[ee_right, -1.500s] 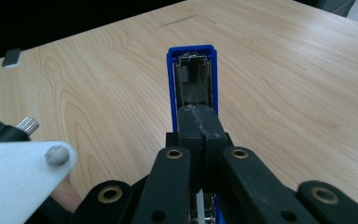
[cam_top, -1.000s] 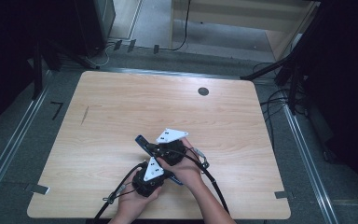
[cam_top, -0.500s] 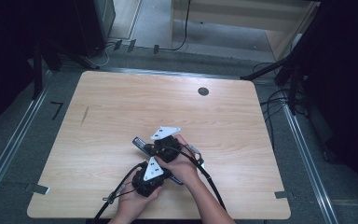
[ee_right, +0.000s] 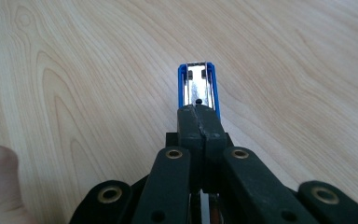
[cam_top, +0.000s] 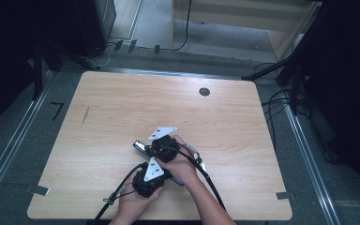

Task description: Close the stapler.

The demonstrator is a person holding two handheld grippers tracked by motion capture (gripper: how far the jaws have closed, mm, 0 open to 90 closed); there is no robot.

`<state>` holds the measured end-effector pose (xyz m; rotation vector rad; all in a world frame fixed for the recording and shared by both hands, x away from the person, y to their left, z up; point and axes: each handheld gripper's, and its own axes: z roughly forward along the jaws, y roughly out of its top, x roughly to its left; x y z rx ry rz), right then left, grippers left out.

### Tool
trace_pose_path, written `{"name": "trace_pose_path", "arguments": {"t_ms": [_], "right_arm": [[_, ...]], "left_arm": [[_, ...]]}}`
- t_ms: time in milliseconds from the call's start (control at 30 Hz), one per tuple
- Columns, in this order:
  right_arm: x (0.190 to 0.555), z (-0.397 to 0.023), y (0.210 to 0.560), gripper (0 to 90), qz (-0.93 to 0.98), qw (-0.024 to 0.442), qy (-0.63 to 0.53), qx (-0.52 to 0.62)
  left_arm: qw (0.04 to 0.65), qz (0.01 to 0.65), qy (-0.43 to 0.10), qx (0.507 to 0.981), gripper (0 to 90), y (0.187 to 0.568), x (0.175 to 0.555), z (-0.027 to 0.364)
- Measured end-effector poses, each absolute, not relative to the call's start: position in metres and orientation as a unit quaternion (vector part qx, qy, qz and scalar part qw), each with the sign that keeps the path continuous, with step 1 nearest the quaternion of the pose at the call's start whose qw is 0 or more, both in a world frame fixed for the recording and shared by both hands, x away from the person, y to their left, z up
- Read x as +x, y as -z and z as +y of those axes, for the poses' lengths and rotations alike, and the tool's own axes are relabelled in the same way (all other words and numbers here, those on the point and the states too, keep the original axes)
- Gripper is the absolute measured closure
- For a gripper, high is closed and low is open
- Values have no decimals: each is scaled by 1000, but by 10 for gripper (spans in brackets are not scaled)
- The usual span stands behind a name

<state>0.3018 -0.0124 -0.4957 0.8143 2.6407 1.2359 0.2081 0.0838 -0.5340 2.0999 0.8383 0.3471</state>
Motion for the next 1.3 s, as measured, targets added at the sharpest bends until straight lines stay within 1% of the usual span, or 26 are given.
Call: {"name": "trace_pose_path", "arguments": {"t_ms": [267, 433, 567, 867, 1167, 1233, 1300], "right_arm": [[294, -31, 483, 900, 857, 76, -430, 272], [292, -55, 476, 900, 841, 92, -447, 291], [291, -83, 474, 900, 828, 106, -452, 314], [282, -134, 491, 900, 809, 122, -442, 368], [258, -161, 513, 900, 796, 137, -426, 408], [253, -166, 516, 802, 789, 142, -423, 422], [248, -171, 519, 773, 781, 144, -424, 436]], "left_arm": [[415, 335, -135, 835, 900, 534, 209, 84], [416, 334, -136, 835, 900, 534, 209, 84], [415, 333, -135, 835, 900, 534, 209, 84], [414, 332, -135, 837, 900, 534, 209, 84], [414, 333, -136, 837, 900, 534, 209, 84], [414, 333, -137, 836, 900, 534, 208, 84], [414, 333, -137, 836, 900, 534, 208, 84]]}}
